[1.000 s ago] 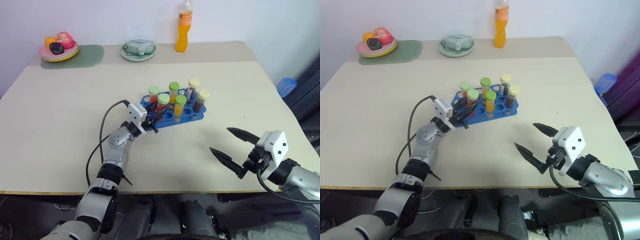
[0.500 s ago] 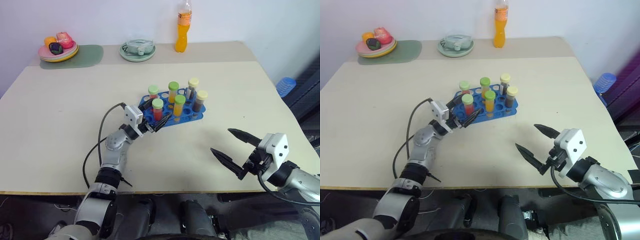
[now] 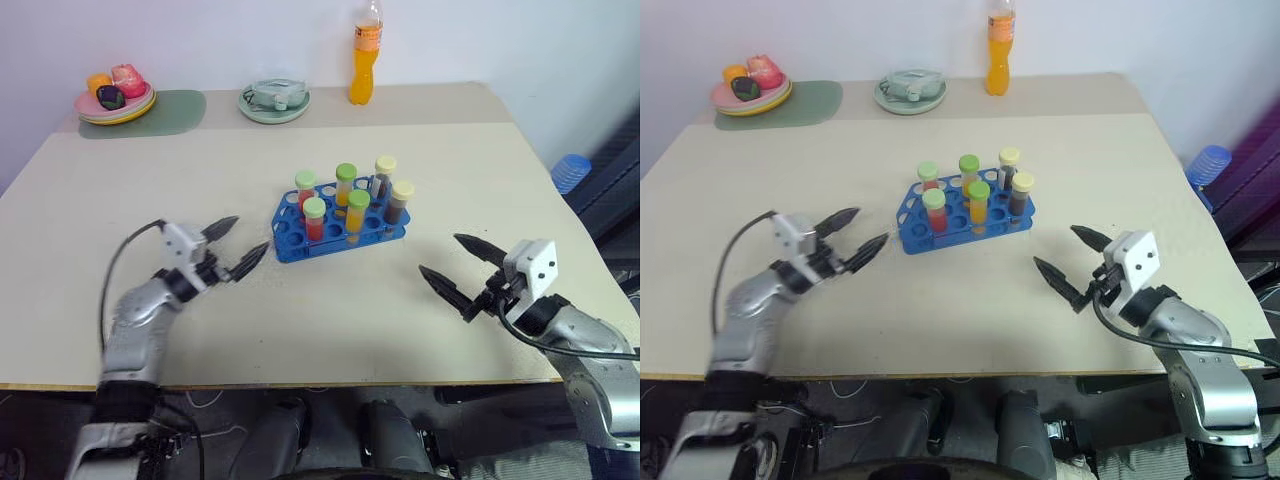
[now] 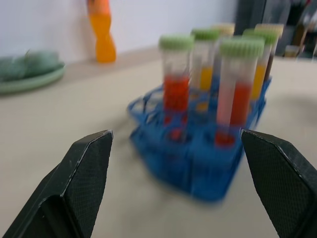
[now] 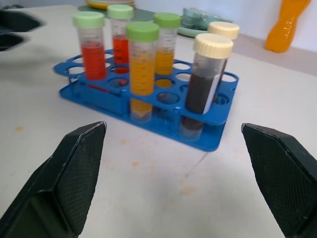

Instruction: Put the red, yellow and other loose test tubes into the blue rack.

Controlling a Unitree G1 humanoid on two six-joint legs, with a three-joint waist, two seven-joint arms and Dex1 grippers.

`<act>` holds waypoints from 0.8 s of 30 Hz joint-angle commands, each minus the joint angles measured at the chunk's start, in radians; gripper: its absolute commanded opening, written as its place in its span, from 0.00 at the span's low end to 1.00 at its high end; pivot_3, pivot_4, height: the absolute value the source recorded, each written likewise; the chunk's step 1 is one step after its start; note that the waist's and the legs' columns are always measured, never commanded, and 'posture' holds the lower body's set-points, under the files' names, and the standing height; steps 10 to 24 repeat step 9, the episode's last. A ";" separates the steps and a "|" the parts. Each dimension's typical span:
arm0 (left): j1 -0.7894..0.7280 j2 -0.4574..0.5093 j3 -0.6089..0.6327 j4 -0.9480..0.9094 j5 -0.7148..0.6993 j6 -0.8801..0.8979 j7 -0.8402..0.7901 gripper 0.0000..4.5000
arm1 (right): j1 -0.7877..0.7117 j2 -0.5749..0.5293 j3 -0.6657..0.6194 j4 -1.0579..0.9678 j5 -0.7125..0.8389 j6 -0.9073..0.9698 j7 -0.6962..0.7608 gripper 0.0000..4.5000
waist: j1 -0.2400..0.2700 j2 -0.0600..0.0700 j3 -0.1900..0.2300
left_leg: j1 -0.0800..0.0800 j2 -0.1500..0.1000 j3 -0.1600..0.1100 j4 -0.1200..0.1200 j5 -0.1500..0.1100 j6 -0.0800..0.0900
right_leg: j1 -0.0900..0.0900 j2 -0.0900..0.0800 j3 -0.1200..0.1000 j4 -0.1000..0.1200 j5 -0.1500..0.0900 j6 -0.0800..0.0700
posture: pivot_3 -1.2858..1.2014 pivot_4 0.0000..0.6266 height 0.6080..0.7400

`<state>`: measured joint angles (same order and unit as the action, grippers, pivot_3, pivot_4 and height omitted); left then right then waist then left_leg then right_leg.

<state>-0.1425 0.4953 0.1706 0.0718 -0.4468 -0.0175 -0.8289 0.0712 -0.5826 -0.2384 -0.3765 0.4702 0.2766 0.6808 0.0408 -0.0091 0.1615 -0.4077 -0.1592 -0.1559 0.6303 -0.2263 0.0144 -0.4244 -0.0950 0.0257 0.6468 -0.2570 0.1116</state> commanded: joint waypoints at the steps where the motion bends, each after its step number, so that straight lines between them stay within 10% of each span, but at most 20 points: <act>1: 0.037 0.037 0.062 -0.074 -0.046 0.050 0.001 0.94 | -0.029 0.023 -0.012 0.015 -0.009 -0.018 -0.029 1.00 | 0.001 0.000 0.000 | 0.000 0.000 0.000 0.000 0.000 0.000 | 0.000 0.000 0.000 0.000 0.000 0.000 | 0.52 0.24 1.00; 24: 0.089 0.087 0.133 -0.119 -0.078 0.135 0.013 0.94 | -0.065 0.022 -0.020 0.083 -0.019 -0.006 -0.048 1.00 | -0.003 0.000 0.000 | 0.000 0.000 0.000 -0.001 0.000 0.000 | 0.000 0.000 0.000 0.000 0.000 0.000 | 0.52 0.24 1.00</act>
